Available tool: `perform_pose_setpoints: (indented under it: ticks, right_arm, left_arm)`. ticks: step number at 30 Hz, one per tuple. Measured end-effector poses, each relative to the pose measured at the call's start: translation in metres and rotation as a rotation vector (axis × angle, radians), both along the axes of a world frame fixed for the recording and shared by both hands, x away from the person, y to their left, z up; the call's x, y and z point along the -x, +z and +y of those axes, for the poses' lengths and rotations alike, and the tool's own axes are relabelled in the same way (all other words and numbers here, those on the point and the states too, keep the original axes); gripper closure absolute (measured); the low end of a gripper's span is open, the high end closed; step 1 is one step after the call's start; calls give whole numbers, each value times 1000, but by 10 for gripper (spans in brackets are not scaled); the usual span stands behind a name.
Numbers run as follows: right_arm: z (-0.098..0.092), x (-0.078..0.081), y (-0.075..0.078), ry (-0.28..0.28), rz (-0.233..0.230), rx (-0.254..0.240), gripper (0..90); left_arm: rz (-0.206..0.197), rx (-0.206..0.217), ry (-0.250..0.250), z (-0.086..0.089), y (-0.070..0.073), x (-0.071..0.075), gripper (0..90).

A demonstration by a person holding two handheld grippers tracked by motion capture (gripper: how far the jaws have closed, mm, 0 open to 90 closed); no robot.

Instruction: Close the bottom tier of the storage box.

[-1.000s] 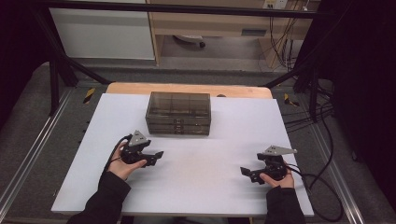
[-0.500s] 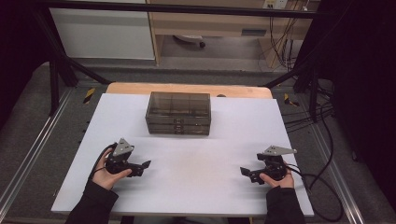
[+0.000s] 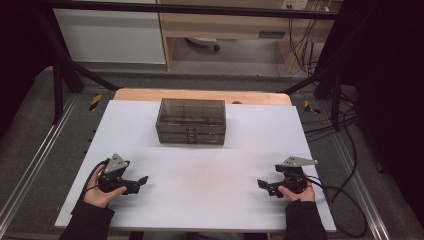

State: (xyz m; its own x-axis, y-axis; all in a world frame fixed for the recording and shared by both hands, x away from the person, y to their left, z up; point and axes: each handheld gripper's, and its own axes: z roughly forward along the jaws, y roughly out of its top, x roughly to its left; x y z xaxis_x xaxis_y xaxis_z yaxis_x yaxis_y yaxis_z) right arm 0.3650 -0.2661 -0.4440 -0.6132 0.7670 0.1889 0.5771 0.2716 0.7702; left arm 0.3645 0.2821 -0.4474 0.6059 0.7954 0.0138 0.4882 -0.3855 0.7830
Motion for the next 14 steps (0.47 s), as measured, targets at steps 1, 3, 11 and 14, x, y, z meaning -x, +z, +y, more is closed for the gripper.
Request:
perform_pose_setpoints:
  ticks: [1,3,11,14]
  right_arm:
    - [0,0,0,-1,0,-2,8]
    - [0,0,0,1,-2,-1,8]
    - [0,0,0,3,-2,0,8]
    - [1,0,0,2,0,-1,8]
  left_arm:
    - [1,1,2,1,0,0,81]
    - [-2,0,8,5,-1,1,81]
    - [-11,4,26,12,-2,0,81]
    - [-13,2,26,13,-2,1,81]
